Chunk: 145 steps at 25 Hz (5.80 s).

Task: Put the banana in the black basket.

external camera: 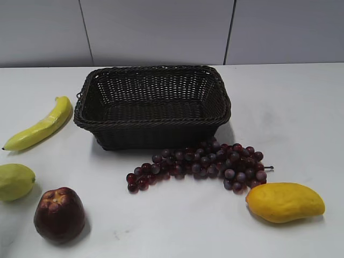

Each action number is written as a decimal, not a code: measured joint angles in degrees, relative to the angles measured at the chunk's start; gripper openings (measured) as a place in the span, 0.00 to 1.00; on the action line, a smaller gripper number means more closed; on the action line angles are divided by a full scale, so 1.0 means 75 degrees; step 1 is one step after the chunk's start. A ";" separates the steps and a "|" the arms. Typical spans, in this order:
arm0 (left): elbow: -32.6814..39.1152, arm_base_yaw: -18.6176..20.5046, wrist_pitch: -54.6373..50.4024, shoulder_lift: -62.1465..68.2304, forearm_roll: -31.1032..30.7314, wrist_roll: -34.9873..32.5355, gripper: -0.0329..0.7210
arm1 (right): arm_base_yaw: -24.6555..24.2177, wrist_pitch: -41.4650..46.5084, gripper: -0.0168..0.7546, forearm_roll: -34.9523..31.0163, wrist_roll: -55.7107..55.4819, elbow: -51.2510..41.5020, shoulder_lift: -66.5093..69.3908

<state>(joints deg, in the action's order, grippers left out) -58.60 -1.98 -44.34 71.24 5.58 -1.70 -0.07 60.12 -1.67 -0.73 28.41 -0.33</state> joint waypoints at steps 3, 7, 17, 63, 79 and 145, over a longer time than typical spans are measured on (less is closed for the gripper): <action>-0.0737 0.0000 -0.0238 0.0821 0.0009 -0.0323 0.83 | 0.0000 0.0000 0.79 0.0000 0.0000 0.0000 0.0000; -0.1356 0.0000 -0.0582 0.1719 0.0033 -0.0608 0.83 | 0.0000 0.0000 0.79 0.0000 0.0000 0.0000 0.0000; -0.1862 -0.0195 -0.0661 0.3595 0.0820 -0.1783 0.93 | 0.0000 0.0000 0.79 0.0000 0.0000 0.0000 0.0000; -0.2688 -0.0440 0.1081 0.6675 0.0480 -0.2420 0.60 | 0.0000 0.0000 0.79 0.0000 0.0007 0.0000 0.0000; -0.2696 -0.1096 0.0980 0.3926 0.0423 -0.2420 0.60 | 0.0000 0.0000 0.79 0.0000 0.0007 0.0000 0.0000; -0.1017 0.0417 -0.2683 -0.1411 0.0188 -0.0909 0.83 | 0.0000 0.0000 0.79 0.0000 0.0007 0.0000 0.0000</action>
<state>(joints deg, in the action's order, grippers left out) -66.23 1.15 -64.46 60.66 7.00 -8.51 -0.07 60.12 -1.67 -0.68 28.41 -0.33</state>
